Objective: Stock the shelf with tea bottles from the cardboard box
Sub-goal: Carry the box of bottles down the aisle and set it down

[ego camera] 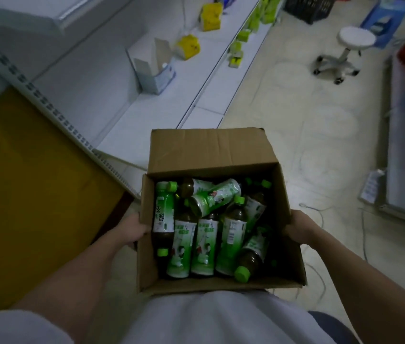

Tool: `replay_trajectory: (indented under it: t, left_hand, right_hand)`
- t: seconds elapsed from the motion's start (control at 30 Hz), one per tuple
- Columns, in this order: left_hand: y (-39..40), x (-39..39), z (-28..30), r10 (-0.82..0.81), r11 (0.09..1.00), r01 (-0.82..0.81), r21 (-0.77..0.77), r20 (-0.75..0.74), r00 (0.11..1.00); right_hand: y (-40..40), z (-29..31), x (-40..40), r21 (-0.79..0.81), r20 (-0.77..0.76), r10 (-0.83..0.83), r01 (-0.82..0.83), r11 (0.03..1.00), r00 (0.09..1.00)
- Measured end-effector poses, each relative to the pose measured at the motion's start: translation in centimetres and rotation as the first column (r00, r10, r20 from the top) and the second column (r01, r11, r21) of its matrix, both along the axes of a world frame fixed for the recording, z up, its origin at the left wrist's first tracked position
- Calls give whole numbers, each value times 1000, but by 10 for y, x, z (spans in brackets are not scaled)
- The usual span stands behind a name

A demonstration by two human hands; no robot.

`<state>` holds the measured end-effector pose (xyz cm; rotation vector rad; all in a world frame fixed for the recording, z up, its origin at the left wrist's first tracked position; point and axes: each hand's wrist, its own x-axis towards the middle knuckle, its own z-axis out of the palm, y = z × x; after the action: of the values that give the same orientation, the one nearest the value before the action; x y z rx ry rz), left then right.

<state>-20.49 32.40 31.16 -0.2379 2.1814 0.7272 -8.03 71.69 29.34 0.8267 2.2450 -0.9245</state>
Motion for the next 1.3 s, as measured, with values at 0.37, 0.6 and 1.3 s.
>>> replay_trajectory:
  t: [0.37, 0.6, 1.3]
  left_hand:
    - [202, -176, -7, -146, 982, 149, 120, -33, 989]
    - [339, -347, -4, -265, 952, 261, 159, 4, 964]
    - [672, -611, -5, -255, 966, 255, -38, 26, 967]
  right_hand:
    - [193, 41, -146, 136, -66, -17, 26, 990, 998]
    - [292, 46, -245, 168, -80, -165, 176, 970, 983]
    - [626, -12, -502, 62, -19, -182, 183, 981, 983]
